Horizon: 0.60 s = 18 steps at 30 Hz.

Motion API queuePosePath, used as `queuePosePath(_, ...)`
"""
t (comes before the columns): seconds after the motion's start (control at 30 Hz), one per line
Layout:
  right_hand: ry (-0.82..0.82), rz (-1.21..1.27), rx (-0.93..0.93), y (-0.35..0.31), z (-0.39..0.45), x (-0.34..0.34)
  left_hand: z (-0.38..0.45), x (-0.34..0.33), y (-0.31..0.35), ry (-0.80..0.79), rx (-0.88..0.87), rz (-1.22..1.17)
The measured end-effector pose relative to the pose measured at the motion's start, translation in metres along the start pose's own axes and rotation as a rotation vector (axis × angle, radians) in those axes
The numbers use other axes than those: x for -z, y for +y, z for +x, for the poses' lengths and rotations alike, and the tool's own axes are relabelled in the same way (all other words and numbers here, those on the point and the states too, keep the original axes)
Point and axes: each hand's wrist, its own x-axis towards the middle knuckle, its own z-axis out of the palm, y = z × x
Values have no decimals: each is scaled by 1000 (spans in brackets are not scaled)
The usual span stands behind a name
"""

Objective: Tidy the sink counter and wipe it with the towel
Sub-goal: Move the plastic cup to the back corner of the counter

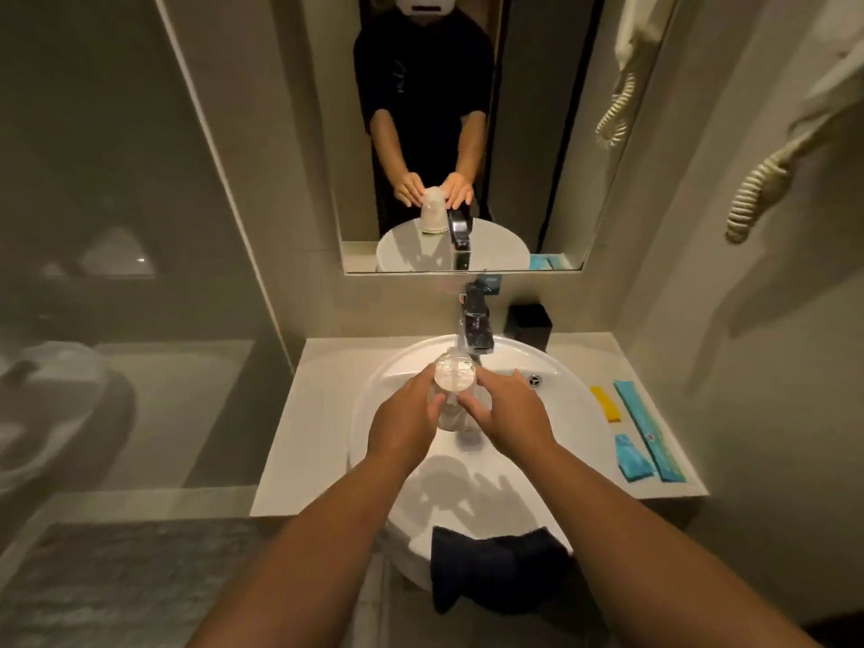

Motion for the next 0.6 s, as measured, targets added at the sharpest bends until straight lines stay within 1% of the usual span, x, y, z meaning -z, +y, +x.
queuePosePath(0.17,66,-21,-122,66,0,41,27,-61,49,-87,-115,32)
queuePosePath(0.3,69,-47,-197,121,18,65,52,-103,86,-155,-229,-44)
queuePosePath(0.43,77,-31,-199,173,53,82,95,-150,111,-193,-252,-52)
queuePosePath(0.6,88,-19,-207,226,113,95,162,-213,126,-184,-225,-39)
